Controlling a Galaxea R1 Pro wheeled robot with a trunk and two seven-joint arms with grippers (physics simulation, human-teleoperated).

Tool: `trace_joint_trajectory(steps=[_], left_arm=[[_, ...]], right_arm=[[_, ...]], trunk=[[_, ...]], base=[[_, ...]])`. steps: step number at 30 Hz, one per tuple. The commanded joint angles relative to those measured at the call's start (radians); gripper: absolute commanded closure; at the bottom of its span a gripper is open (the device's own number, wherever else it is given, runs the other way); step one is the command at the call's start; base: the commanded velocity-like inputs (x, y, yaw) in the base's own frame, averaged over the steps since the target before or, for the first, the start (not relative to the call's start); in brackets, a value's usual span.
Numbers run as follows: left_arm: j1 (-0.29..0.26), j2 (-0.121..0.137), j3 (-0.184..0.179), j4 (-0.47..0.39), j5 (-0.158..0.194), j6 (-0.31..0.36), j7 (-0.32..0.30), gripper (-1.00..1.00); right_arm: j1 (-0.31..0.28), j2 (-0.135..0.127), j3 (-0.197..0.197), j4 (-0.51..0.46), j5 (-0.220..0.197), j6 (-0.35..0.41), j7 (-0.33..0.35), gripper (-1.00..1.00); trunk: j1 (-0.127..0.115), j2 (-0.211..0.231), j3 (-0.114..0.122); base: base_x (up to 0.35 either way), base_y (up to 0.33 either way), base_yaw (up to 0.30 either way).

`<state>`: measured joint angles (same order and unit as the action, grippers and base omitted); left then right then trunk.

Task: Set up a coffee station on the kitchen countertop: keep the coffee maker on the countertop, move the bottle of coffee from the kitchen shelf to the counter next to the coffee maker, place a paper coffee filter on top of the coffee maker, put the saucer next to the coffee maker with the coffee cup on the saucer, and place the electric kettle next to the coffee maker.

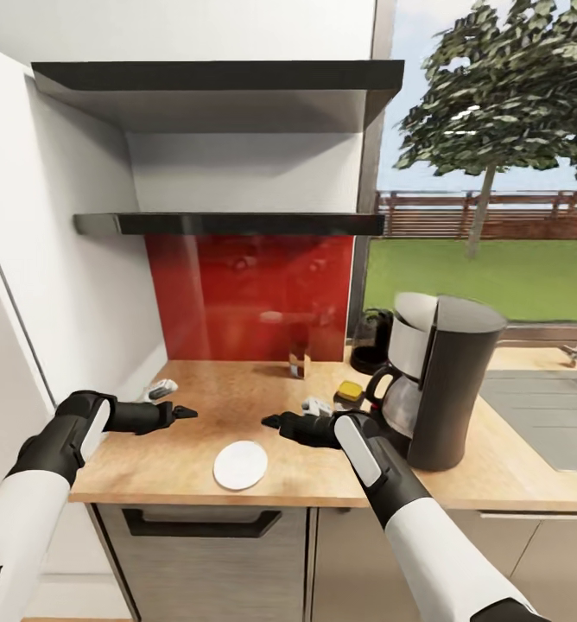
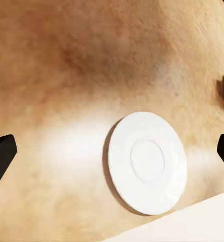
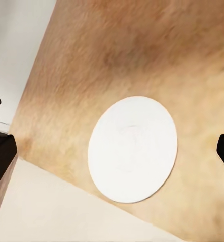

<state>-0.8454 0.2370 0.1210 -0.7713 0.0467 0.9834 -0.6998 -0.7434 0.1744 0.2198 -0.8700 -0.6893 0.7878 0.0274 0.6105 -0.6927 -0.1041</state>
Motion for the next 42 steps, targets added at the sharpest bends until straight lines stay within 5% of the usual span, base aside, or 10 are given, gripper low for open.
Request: trace_joint_trajectory(steps=[1, 9, 30, 36, 42], left_arm=[[0.002, -0.003, 0.002, 0.000, 0.005, 0.007, 0.000, -1.00], [0.011, -0.024, 0.002, 0.022, 0.003, 0.004, 0.001, -1.00], [0.046, -0.026, 0.002, 0.087, 0.014, 0.004, 0.000, -1.00], [0.073, -0.046, 0.002, 0.088, 0.015, 0.005, 0.000, -1.00], [0.090, -0.078, 0.002, 0.091, 0.015, 0.006, -0.003, -1.00]], right_arm=[[-0.001, 0.000, 0.000, 0.000, 0.004, 0.004, 0.003, -1.00], [0.002, 0.000, 0.000, 0.000, 0.004, 0.004, 0.003, -1.00], [0.093, 0.000, 0.008, 0.010, 0.004, 0.003, 0.004, -1.00], [0.103, 0.000, 0.091, 0.062, 0.002, 0.001, 0.027, -1.00], [0.104, 0.000, 0.104, 0.119, 0.003, 0.001, 0.080, -1.00]], trunk=[[0.001, -0.001, -0.002], [0.001, -0.001, -0.002], [0.001, -0.001, -0.002], [0.001, -0.001, -0.002], [0.001, -0.001, -0.002]], base=[[0.140, 0.005, 0.000], [0.216, 0.001, 0.000], [0.036, 0.000, 0.000], [0.000, 0.000, 0.000], [0.000, 0.000, 0.000]])
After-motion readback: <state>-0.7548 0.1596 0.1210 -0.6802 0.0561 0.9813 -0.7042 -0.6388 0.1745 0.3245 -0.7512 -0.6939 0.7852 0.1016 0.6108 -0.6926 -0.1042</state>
